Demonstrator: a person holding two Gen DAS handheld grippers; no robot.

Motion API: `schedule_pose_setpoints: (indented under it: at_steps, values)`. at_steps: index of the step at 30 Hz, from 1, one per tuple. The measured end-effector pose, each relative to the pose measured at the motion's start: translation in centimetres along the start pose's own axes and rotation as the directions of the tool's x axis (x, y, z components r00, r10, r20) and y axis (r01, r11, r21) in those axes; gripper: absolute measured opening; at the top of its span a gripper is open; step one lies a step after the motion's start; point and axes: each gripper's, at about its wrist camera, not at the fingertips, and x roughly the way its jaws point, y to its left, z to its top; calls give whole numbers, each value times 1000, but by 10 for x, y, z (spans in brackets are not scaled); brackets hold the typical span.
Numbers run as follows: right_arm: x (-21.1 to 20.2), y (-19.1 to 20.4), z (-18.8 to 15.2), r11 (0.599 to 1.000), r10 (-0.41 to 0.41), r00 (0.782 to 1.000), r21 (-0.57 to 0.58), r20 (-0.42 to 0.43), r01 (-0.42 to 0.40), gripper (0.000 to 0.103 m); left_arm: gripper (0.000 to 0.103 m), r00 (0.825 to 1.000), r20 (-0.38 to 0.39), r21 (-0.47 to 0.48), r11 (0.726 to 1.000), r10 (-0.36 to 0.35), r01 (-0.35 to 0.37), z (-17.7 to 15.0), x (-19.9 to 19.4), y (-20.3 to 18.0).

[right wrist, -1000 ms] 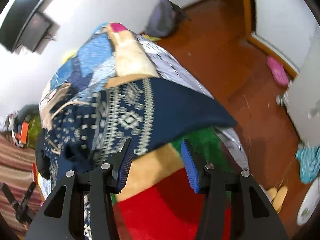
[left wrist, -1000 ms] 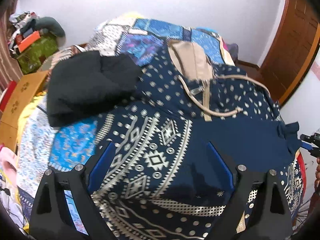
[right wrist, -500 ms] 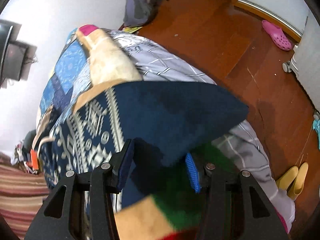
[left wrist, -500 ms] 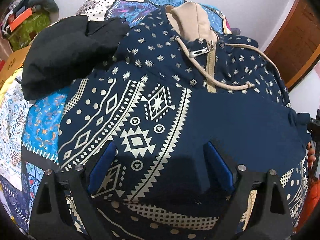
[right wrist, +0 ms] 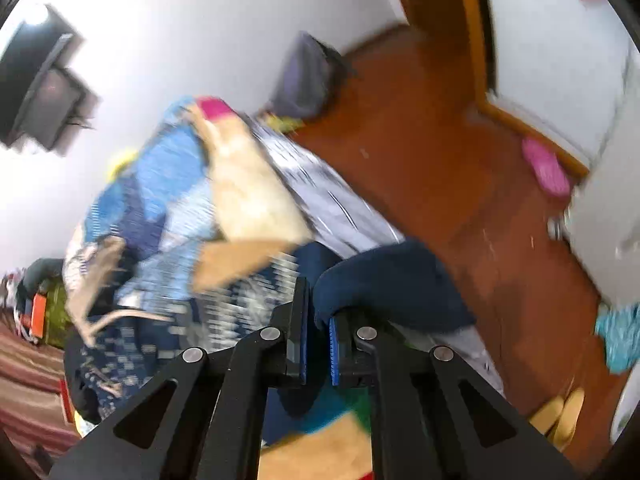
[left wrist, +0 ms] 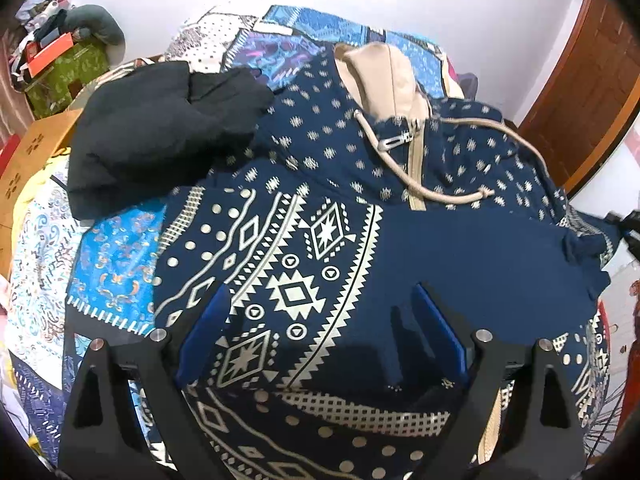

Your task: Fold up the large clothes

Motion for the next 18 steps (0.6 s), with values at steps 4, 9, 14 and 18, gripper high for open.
schedule_pose_setpoints:
  at_steps: [4,9,14,18]
  values:
    - [-55,46,-1,988,59,992,-149,115,-42,7,92,1000,31,0,1000,2,-2,-1,-14,5]
    - [-90,104,-21,939,153,978,-329,142,-99,7,92,998,57,1,1000,-6,6,-5,-28,10]
    - [-91,147,-59,879,217,974,-447,62,-167,7,92,997,76,21,1000,5,-6,-11,-39,17]
    - [-61,166,-94,855,198,980,-482,-39,-192,7,92,996,88,26,1000,2,-4,-18,-49,24]
